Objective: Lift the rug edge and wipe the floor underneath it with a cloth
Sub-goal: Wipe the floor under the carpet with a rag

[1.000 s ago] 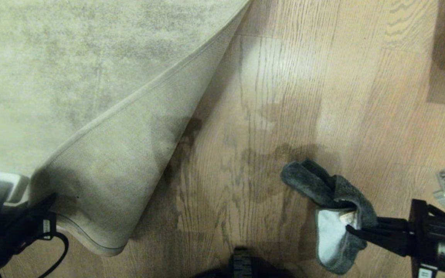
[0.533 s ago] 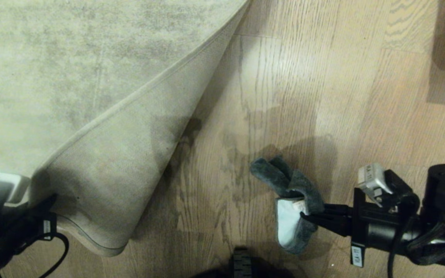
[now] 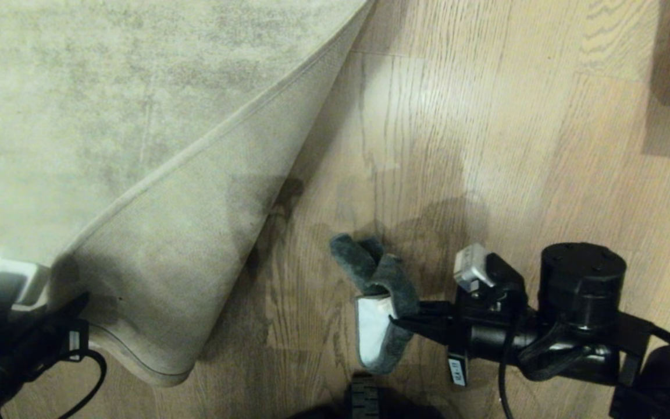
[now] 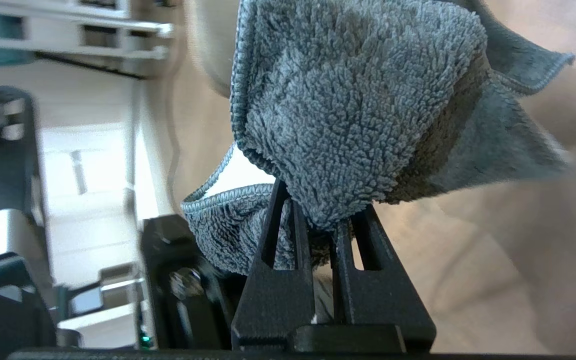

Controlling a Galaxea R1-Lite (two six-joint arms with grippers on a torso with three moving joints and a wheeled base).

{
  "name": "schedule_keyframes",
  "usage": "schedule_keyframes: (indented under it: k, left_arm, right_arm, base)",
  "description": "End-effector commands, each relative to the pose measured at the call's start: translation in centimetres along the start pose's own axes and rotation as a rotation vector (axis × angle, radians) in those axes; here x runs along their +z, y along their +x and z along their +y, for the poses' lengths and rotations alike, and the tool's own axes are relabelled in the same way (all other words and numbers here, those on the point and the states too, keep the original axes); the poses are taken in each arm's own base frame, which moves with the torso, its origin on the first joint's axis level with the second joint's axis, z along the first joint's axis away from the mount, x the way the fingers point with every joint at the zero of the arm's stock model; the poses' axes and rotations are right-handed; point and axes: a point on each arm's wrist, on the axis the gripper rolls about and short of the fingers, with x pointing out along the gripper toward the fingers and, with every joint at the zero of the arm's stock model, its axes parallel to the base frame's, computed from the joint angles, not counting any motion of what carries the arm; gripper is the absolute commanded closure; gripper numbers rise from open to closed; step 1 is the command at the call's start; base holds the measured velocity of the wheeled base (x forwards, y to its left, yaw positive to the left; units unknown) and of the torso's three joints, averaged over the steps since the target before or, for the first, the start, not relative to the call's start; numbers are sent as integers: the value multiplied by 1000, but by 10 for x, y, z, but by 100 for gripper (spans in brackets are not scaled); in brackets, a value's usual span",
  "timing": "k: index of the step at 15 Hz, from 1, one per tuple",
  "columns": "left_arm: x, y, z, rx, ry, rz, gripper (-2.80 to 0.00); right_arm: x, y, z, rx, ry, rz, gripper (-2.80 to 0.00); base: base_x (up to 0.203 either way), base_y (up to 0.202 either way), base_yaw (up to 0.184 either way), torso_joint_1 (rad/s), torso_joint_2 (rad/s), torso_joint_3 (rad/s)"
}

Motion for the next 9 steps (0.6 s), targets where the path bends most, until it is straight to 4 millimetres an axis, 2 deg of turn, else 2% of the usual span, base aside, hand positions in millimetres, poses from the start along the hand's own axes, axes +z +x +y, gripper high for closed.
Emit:
schedule_keyframes:
  k: [1,9]
  left_arm:
    - [0,1,0,1,3,-2,0]
    - [-1,0,0,1,1,3,0]
  right_arm:
    - [-7,31,8,68,-3,17,0]
    - [-20,113,24,118,-34,11,0]
  base:
    - [0,0,0,0,0,0]
    - [0,0,0,0,0,0]
